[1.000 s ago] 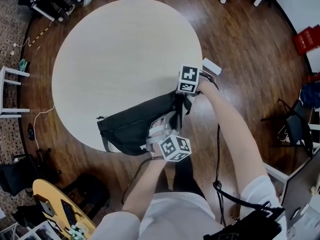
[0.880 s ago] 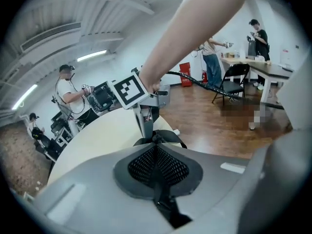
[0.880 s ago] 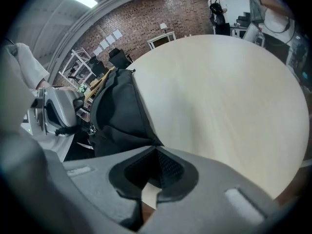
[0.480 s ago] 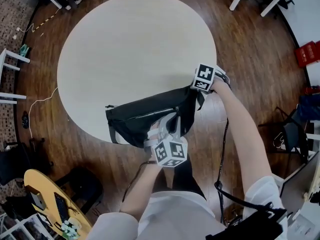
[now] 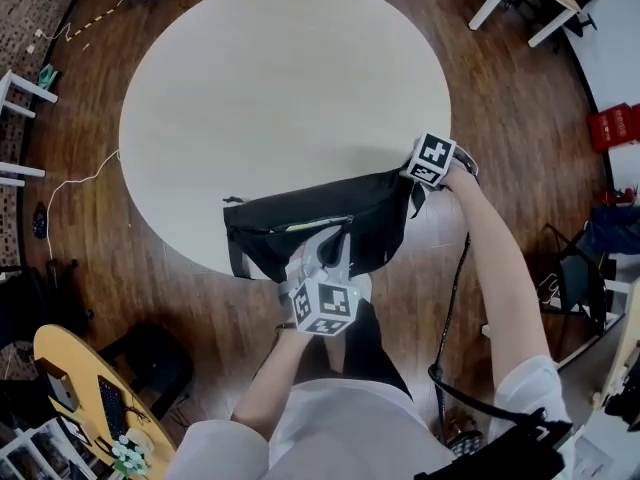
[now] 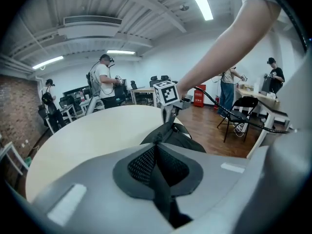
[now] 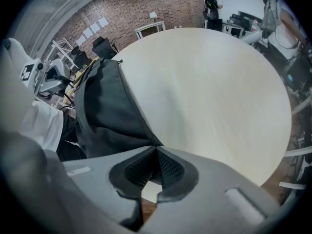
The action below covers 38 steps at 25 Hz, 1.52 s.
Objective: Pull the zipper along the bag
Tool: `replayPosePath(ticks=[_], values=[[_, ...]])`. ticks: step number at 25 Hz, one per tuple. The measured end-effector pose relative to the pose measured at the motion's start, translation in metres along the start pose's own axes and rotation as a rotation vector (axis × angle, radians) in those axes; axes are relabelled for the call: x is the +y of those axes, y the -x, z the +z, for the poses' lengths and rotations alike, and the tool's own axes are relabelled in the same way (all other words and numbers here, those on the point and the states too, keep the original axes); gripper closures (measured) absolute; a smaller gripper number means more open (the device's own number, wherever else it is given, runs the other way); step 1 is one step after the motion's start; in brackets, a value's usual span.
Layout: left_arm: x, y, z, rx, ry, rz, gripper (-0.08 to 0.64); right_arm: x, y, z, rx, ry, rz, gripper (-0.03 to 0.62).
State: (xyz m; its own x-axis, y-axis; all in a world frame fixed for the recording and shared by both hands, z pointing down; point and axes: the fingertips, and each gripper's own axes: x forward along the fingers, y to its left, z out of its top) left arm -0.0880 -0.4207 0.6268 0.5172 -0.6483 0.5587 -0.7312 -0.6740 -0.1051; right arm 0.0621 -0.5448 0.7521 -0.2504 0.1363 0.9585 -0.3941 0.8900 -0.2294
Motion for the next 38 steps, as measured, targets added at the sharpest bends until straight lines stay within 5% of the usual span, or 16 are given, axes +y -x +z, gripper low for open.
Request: replayPosePath(ticks=[12,28,34,38], values=[[0.06,0.051,-0.032,-0.008,0.11,0.032,0.537,-0.004,0.0,-0.006,-0.008,-0.067,-0.061,0.601],[0.193,0.109,-0.13,0.036,0.218,0.217,0.535,-0.004,0.003,-0.005,-0.051,-0.089,-0.2,0.601],[0.221,0.074,-0.176,0.073,0.447,0.156,0.532,-0.007,0.004,-0.003,-0.11,-0.13,-0.28,0.601],[0.223,0.094,-0.166,0.049,0.498,0.161,0.499,-0.009,0.005,-0.004,-0.172,-0.238,-0.372,0.601]])
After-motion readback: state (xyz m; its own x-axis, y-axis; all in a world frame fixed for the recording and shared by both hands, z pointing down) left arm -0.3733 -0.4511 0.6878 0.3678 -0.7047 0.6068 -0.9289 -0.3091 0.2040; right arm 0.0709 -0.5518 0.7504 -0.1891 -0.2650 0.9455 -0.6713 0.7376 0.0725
